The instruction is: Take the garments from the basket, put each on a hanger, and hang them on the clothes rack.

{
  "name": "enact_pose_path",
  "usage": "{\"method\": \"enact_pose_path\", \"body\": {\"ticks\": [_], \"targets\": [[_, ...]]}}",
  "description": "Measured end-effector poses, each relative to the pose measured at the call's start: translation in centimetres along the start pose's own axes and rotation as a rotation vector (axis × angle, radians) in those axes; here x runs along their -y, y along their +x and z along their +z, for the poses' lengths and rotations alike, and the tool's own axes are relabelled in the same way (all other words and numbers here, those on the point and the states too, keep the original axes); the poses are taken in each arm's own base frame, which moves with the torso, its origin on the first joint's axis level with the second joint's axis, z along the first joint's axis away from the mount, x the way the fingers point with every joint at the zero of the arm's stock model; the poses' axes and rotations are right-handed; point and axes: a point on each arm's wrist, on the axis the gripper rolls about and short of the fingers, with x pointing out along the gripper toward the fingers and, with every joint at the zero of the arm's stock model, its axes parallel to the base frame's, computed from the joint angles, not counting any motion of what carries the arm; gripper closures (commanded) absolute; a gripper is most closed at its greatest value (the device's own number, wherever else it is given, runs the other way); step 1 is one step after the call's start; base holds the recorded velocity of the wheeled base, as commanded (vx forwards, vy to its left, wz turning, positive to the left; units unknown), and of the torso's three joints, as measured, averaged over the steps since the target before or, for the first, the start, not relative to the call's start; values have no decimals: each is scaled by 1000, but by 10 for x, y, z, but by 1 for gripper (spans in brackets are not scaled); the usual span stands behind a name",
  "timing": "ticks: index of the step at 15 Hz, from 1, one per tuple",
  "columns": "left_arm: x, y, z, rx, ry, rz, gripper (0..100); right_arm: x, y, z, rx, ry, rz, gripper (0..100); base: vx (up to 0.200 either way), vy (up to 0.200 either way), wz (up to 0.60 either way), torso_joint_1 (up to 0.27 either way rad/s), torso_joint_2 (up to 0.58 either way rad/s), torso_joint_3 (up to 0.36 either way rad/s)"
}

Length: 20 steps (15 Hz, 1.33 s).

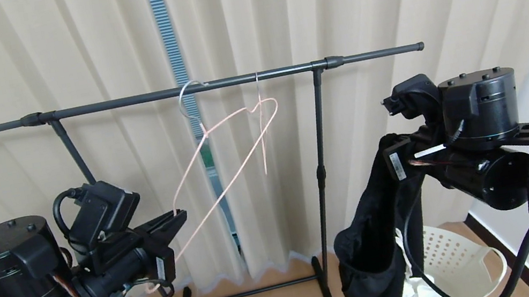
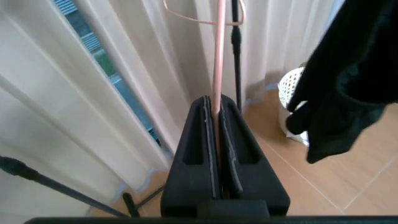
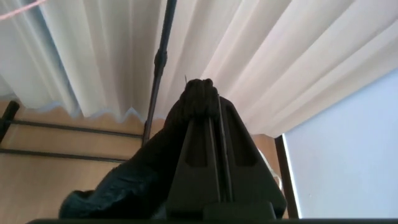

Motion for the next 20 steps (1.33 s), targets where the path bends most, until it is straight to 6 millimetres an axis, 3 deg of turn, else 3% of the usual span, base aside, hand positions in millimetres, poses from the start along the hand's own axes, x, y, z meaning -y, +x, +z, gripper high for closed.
{"method": "enact_pose_path", "body": {"ticks": [11,20], "targets": [[27,-27,-23,-52,79,-193,100,1,18,3,-13,9,-132,100,0,0,0,0,0,0],[56,-34,-39,-123,98,-339,100,0,33,2,0,30,-239,100,0,0,0,0,0,0]]}}
